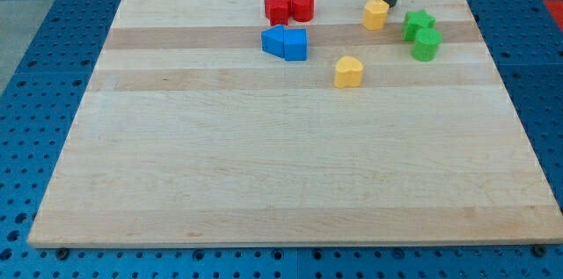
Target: Move the yellow hexagon close to the yellow heart
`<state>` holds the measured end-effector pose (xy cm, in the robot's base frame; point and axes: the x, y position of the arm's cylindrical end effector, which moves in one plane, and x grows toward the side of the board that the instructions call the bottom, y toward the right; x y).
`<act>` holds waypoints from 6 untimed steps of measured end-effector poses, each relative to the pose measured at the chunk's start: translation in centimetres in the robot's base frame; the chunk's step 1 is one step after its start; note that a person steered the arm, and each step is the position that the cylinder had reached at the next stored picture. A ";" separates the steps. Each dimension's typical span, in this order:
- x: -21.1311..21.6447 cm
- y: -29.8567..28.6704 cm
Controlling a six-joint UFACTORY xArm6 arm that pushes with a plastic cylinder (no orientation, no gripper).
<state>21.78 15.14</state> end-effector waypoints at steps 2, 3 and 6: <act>0.5 -1.1; 1.7 -1.1; 5.9 -1.2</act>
